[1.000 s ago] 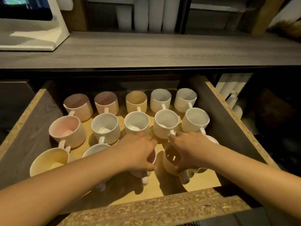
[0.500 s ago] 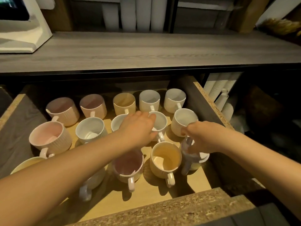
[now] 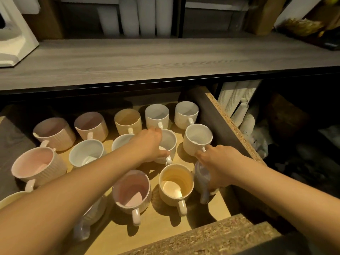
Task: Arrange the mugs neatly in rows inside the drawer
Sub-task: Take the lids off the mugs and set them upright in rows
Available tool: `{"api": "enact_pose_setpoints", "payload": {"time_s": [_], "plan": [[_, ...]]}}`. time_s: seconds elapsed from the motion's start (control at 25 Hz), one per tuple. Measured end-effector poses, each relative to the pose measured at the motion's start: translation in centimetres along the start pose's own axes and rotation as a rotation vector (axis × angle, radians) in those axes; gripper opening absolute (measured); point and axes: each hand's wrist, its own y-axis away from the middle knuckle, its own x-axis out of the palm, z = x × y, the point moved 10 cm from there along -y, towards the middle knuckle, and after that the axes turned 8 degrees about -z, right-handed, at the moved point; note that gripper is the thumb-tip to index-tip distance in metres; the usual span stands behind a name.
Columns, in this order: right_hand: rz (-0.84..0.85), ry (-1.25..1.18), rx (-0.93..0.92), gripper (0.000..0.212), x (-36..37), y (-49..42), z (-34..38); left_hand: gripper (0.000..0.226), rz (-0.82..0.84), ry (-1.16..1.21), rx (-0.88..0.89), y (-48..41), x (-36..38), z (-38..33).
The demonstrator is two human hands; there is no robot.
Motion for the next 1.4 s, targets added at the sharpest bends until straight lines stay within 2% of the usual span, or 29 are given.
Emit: {"api": "enact_pose_setpoints", "payload": {"time_s": [0.08, 0.16, 0.24, 0.4, 0.56, 0.64, 0.76, 0.88, 0.96, 1.16, 1.24, 1.32, 1.4], "plan": [[-0.034, 0.076, 0.017, 0.088, -1.7, 0.7, -0.4, 0.07, 0.009, -0.008, 0.004, 0.2, 0.0, -0.1], [-0.095, 0.093, 0.031, 0.085, -3.8, 1.4, -0.9, 0.074, -0.006, -0.019, 0.036, 0.4, -0.7, -0.5], [-0.17, 0.039, 0.038, 0.08, -6.1, 2.0, -1.4, 0.073, -0.039, 0.076, 0.078, 0.9, -2.5, -1.3], [-0.285, -0.242, 0.05, 0.082, -9.8, 2.9, -2.7, 0.083, 0.065, 0.519, 0.15, 2.9, -5.1, -2.5], [-0.379, -0.613, -0.101, 0.077, -11.4, 2.8, -1.5, 0.088, 0.117, 0.903, 0.123, 4.0, -5.8, -2.1], [-0.402, -0.783, -0.165, 0.075, -11.2, 2.4, -0.8, 0.084, 0.098, 1.052, 0.113, 4.4, -6.2, -1.6], [-0.451, -0.898, -0.202, 0.072, -10.9, 2.0, -0.4, 0.076, 0.047, 1.187, 0.109, 5.0, -6.9, -0.6], [-0.452, -0.986, -0.207, 0.071, -10.2, 1.4, -0.4, 0.07, -0.093, 1.198, 0.07, 5.3, -7.8, 0.5], [-0.396, -0.985, -0.207, 0.065, -9.7, 1.0, -0.2, 0.073, -0.2, 1.143, 0.055, 5.5, -8.8, 1.0], [-0.369, -1.069, -0.112, 0.059, -9.7, 0.5, 0.7, 0.078, -0.388, 0.669, 0.098, 6.4, -10.9, -0.5], [-0.429, -1.123, -0.097, 0.04, -9.9, 0.5, 1.3, 0.083, -0.403, 0.592, 0.139, 6.5, -11.2, -1.5], [-0.431, -1.272, -0.061, 0.017, -9.4, 0.4, 1.1, 0.086, -0.339, 0.661, 0.151, 6.2, -11.1, -1.3], [-0.356, -1.449, -0.004, 0.018, -8.3, 0.2, 0.4, 0.087, -0.214, 0.839, 0.146, 5.9, -10.3, -0.5]]}}
